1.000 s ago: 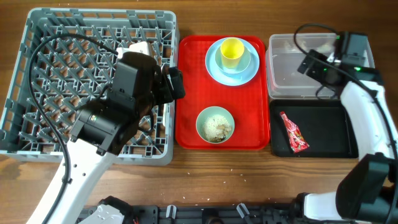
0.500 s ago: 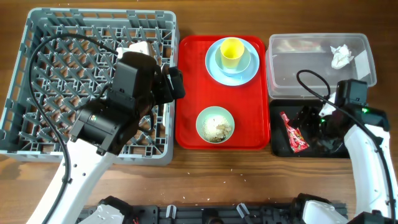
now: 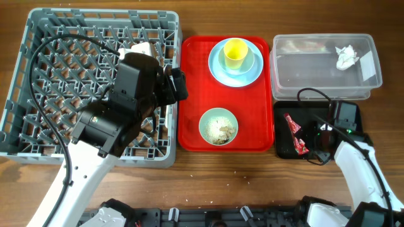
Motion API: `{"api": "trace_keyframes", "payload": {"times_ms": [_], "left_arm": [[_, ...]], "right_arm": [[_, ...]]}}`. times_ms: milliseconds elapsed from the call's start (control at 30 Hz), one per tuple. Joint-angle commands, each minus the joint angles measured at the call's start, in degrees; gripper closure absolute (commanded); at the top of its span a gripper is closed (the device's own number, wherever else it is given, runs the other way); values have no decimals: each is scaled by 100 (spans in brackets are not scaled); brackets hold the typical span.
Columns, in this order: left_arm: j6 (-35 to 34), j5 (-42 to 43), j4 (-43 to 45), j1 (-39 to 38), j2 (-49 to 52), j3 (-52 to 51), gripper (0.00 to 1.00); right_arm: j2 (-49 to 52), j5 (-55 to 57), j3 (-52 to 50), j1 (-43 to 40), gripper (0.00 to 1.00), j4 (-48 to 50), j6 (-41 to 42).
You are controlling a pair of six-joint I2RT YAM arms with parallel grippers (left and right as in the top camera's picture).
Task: Sort waste into correct bins and load items into the dishwasher rack
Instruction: 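Grasp the red wrapper on the black tray with the right gripper, then lift the wrapper and drop it into the clear bin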
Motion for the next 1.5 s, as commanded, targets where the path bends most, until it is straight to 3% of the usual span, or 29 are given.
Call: {"api": "trace_keyframes", "payload": {"times_ms": [0,167,233,300,367,500,600,633,667,700,733,767,867,1000,1033,1067,1100,1167,1367,1467], "left_arm": [[11,33,15,24,-15,57,0],[11,33,15,24,-15,59,0],[11,33,15,24,-15,59,0],[11,33,15,24,-15,59,0],[11,33,15,24,-15,57,0],[11,33,15,24,-15,57,0],[11,33,15,24,-15,59,0],[11,33,15,24,-15,57,0],[11,33,15,24,-15,57,0],[11,33,15,24,-15,59,0],[11,33,15,24,-15,57,0],[11,33,15,24,-15,57,0],[11,33,15,24,-15,59,0],[11,33,15,24,-15,59,0],[11,33,15,24,-15,57,0],[11,33,15,24,-15,59,0],[11,33,15,24,-15,57,0],[11,33,15,24,-15,57,0],[11,33,15,24,-15,57,0],[11,33,15,24,-15,59,0]], "right_arm": [[4,153,-225,15,32,234,20],[435,238,-225,13,38,518,17],[658,212,-225,13,48,640,17],[673,155,-188,13,95,575,0],[509,-247,319,13,96,52,-17],[-35,-1102,2492,13,96,-1311,-507],[-245,-1084,3036,13,96,-1484,-671],[-201,-1104,3010,15,95,-1692,-1285],[-107,-1106,2885,31,72,-1969,-2164],[-9,-1108,2612,31,54,-2046,-2538],[76,-1126,2374,31,44,-2004,-2612],[199,-1281,2004,31,27,-1845,-2590],[811,-1294,835,31,23,-820,-2339],[1604,-573,540,31,13,116,-2404],[1740,-354,540,31,15,254,-2402],[1823,-319,540,28,22,319,-2433],[1860,-321,540,28,39,317,-2524],[1823,-341,671,24,96,-9,-2535],[1080,-695,2400,24,96,-2020,-2533],[352,-802,3032,24,96,-1676,-2210]]}}
